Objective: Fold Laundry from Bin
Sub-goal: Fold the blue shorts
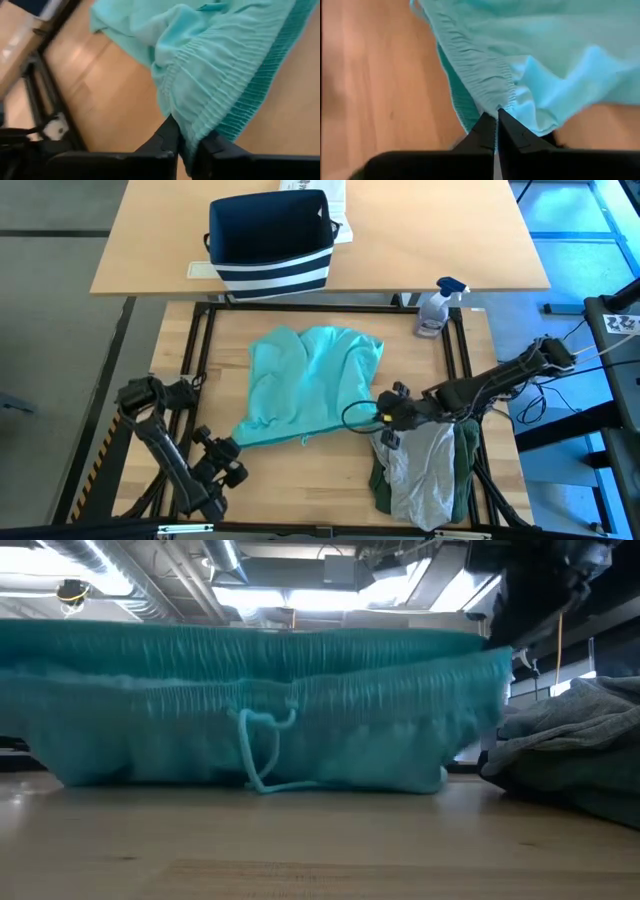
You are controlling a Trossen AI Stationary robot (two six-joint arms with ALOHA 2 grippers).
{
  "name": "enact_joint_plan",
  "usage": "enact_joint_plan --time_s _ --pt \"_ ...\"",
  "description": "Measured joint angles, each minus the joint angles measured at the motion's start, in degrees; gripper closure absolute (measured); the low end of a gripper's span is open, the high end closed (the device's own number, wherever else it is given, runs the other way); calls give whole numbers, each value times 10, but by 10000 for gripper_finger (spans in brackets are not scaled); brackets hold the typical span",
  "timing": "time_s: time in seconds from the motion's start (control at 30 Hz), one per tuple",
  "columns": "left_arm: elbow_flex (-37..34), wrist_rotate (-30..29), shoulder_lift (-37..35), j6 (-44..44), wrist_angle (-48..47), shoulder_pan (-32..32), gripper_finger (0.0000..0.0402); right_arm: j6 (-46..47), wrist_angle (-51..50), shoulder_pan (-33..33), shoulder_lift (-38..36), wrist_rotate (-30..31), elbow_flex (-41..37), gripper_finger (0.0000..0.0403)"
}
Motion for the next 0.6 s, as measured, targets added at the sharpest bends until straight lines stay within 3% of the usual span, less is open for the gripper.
enact_joint_plan --time_s 0.17,0.33,0.47,0.6 --pt "0 2 -22 88 92 2 329 -8 2 0 46 -42 0 376" --pt "0 27 -51 171 179 2 252 -46 24 0 76 -96 0 289" --pt "0 26 -87 175 162 1 204 -60 67 0 76 -127 0 209" --pt "0 -51 -147 148 108 2 181 -100 99 0 68 -134 14 144"
